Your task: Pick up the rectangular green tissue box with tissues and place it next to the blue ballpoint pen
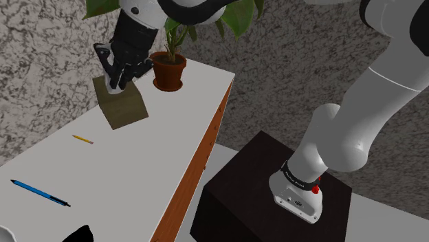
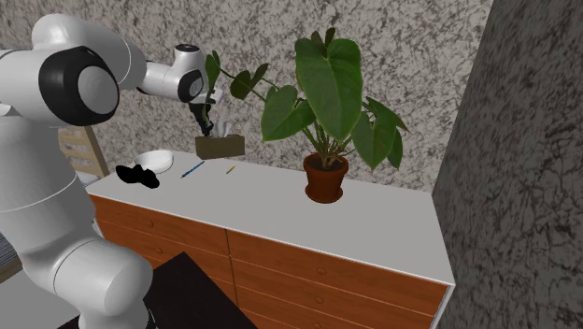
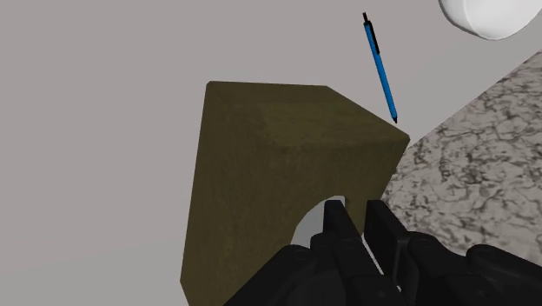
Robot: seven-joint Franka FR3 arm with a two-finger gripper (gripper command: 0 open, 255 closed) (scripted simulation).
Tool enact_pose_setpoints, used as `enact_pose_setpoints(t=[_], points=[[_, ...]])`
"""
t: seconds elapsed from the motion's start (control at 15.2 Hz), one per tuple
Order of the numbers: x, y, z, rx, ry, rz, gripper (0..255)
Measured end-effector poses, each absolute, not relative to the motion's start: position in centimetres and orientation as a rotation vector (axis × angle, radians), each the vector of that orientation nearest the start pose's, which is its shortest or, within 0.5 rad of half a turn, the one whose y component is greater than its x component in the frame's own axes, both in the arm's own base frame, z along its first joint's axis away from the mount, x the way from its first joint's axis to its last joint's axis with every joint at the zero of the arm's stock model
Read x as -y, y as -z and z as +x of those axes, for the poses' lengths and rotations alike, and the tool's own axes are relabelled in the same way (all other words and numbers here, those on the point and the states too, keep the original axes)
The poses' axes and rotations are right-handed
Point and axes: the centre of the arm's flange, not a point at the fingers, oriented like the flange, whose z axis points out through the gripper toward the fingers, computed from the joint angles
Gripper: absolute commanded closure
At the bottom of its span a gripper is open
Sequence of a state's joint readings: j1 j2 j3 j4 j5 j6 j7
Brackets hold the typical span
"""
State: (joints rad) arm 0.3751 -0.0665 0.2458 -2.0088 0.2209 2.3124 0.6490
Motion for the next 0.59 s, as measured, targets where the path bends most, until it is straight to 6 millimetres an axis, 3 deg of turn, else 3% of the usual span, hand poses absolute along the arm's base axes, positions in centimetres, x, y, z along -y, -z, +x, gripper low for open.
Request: enact_pose_setpoints(t=[0.59], points=[[-33.7, -47.5, 46.0, -0.200, 0.272, -2.765, 255]])
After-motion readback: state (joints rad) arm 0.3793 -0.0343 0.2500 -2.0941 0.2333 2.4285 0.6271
